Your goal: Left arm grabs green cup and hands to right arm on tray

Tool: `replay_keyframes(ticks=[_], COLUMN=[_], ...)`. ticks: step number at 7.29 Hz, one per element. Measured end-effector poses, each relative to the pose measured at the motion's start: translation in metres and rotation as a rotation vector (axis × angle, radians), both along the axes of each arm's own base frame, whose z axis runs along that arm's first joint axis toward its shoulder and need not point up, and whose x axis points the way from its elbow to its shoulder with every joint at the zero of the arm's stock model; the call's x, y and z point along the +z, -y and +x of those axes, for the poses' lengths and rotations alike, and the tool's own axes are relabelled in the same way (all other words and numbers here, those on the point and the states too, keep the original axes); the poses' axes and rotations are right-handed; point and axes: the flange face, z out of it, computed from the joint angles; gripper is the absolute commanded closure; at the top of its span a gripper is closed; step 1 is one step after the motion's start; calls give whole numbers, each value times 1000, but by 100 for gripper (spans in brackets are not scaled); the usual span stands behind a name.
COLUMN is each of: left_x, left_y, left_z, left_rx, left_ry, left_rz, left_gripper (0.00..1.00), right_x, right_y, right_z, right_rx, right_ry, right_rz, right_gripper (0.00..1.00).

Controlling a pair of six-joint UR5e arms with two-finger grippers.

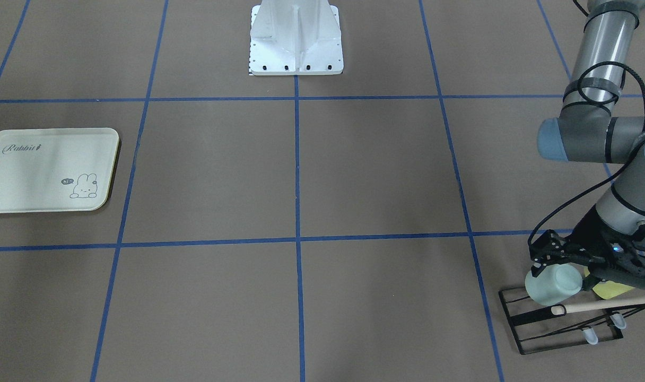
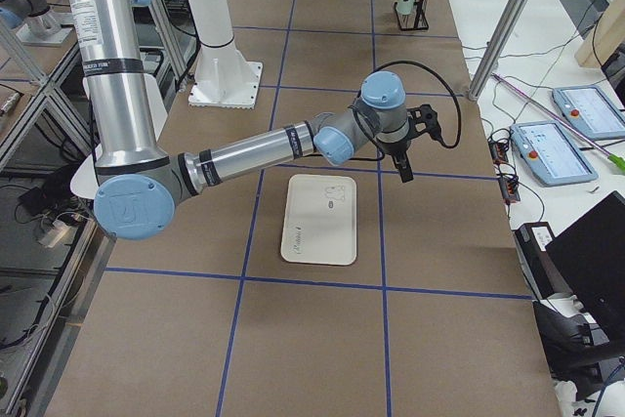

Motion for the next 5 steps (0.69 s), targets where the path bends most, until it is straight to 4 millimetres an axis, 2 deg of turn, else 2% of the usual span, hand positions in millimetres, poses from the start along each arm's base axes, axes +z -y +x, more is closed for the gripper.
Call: replay_keyframes(ticks=[2,5], left_x=[6,8], left_y=[0,0], left_z=[4,6], left_rx=[-4,-3], left_ry=[16,24], left_rz=[-1,-3], left_gripper=[4,38], right_x=[0,-1], right_y=[0,0], right_z=[0,0], right_rx=[-1,-1], right_ry=[0,0], right_rz=[1,2], right_gripper=[0,0])
